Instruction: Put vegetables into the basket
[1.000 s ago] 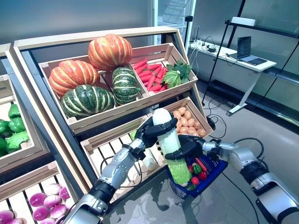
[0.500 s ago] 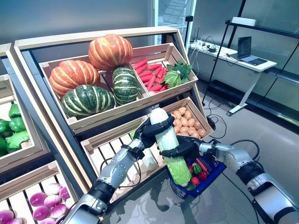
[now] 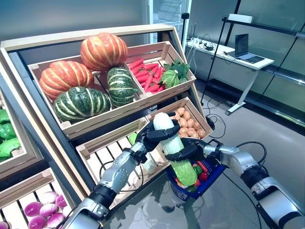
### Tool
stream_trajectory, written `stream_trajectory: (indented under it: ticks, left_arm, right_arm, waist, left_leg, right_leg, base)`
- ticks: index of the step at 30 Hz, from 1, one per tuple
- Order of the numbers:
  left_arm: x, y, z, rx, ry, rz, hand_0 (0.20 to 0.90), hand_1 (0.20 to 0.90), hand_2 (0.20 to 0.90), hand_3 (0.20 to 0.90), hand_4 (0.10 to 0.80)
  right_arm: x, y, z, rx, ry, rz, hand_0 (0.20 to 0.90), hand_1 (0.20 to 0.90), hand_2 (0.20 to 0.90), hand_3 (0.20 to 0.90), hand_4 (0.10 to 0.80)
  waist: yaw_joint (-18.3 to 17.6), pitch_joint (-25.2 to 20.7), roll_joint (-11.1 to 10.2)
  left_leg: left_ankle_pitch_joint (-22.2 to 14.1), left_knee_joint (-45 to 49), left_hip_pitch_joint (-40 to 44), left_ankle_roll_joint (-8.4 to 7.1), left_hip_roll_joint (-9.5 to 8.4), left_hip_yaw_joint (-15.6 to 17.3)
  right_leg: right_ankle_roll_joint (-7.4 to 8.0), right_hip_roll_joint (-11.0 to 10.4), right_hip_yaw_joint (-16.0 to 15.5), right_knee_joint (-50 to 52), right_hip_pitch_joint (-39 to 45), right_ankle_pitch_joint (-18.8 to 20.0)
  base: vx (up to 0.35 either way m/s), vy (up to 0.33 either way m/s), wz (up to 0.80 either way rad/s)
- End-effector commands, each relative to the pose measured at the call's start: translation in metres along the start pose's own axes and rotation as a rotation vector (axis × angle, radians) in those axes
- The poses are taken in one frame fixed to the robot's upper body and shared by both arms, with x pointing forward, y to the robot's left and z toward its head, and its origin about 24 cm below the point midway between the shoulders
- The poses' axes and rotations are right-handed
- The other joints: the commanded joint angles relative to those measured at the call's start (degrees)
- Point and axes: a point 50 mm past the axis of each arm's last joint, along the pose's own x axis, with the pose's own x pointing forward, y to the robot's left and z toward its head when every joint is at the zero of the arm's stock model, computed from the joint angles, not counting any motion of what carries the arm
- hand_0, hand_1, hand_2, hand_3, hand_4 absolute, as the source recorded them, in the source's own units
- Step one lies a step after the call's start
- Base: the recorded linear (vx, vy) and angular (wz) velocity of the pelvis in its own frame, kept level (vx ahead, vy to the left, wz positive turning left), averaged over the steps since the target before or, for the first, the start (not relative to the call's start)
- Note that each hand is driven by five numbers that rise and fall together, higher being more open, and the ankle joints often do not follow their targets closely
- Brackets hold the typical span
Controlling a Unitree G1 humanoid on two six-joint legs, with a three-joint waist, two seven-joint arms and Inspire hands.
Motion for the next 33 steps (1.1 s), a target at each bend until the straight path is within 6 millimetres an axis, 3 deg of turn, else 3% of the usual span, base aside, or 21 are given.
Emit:
stream_trajectory:
  ticks: [1,5,8,18,20,24,26,29,33]
  left_arm:
    - [0.019,-0.025,0.074,0.168,-0.289,-0.134,0.9,0.9,0.9,0.9,0.8]
    - [0.012,0.0,0.075,0.273,-0.249,-0.033,0.9,0.9,0.9,0.9,0.8]
    - [0.005,0.016,0.073,0.316,-0.222,0.028,0.9,0.9,0.9,0.9,0.8]
    - [-0.006,0.04,0.083,0.37,-0.231,0.153,0.9,0.9,0.9,0.9,0.8]
    - [-0.003,0.039,0.087,0.344,-0.24,0.144,0.9,0.9,0.9,0.9,0.8]
    - [0.009,0.021,0.102,0.284,-0.299,0.013,0.9,0.9,0.9,0.9,0.8]
    - [0.01,0.012,0.1,0.254,-0.31,-0.037,0.9,0.9,0.9,0.9,0.8]
    - [0.01,0.004,0.094,0.204,-0.31,-0.082,0.9,0.9,0.9,0.9,0.8]
    - [0.014,-0.014,0.103,0.177,-0.358,-0.145,0.9,0.9,0.9,0.9,0.8]
  right_arm:
    - [-0.077,-0.076,0.045,-0.056,-0.142,-0.481,0.3,0.3,0.3,0.3,0.4]
    - [-0.12,-0.101,0.039,-0.076,-0.105,-0.674,0.3,0.3,0.3,0.3,0.4]
    - [-0.141,-0.11,0.035,-0.069,-0.101,-0.75,0.3,0.3,0.3,0.3,0.4]
    - [-0.186,-0.127,0.022,-0.032,-0.159,-1.022,0.3,0.3,0.3,0.3,0.4]
    - [-0.184,-0.127,0.031,-0.004,-0.236,-1.058,0.3,0.3,0.3,0.3,0.4]
    - [-0.181,-0.124,0.067,0.166,-0.547,-1.093,0.3,0.3,0.3,0.3,0.4]
    - [-0.18,-0.123,0.071,0.29,-0.675,-1.075,0.3,0.3,0.3,0.3,0.4]
    - [-0.178,-0.124,0.07,0.418,-0.773,-1.056,0.3,0.3,0.3,0.3,0.4]
    - [-0.188,-0.127,0.09,0.533,-0.929,-1.042,0.3,0.3,0.3,0.3,0.4]
  waist:
    - [0.2,-1.3,-0.2]
    - [-0.2,-0.8,-0.2]
    - [-0.3,-0.5,-0.1]
    - [-0.5,1.6,0.8]
    - [-0.4,3.0,1.1]
    - [-0.4,11.6,2.1]
    - [-0.2,14.5,2.8]
    - [0.1,16.1,3.6]
    - [0.8,19.1,5.4]
  left_leg:
    - [0.0,0.6,-1.8,0.55,-0.5,1.0]
    - [0.1,0.5,-2.1,0.34,-0.26,1.2]
    - [0.1,0.6,-2.4,0.19,-0.06,1.5]
    - [-0.1,3.0,-4.8,0.1,0.45,2.3]
    - [-0.6,5.9,-7.6,0.16,0.6,2.0]
    - [-5.2,22.2,-19.4,0.44,1.51,1.0]
    - [-8.0,30.0,-24.8,1.12,1.91,0.4]
    - [-11.3,37.2,-29.7,1.64,2.26,-0.8]
    - [-14.4,45.5,-36.5,2.48,1.4,-2.5]
  right_leg:
    - [0.38,-2.4,0.6,3.2,-0.1,-0.3]
    - [0.56,-2.3,0.8,2.9,-0.4,0.0]
    - [0.6,-2.1,0.9,2.9,-0.6,0.0]
    - [0.24,-2.0,1.2,5.6,-3.0,-1.3]
    - [-0.21,-2.0,1.4,8.4,-5.3,-2.3]
    - [-2.49,-3.3,0.3,22.3,-15.3,-6.7]
    - [-3.89,-4.4,-0.6,30.2,-20.0,-9.3]
    - [-4.8,-5.8,-0.9,37.7,-24.2,-12.3]
    - [-5.74,-8.4,-0.8,45.9,-30.2,-14.4]
  base:
    - [-0.003,-0.032,-0.08]
    - [-0.007,-0.036,-0.09]
    - [0.004,-0.028,-0.08]
    - [-0.021,-0.027,-0.08]
    - [-0.22,-0.022,0.0]
    - [-0.42,-0.037,0.04]
    - [-0.187,-0.028,0.11]
    - [-0.077,-0.012,0.27]
    - [-0.135,0.034,0.2]
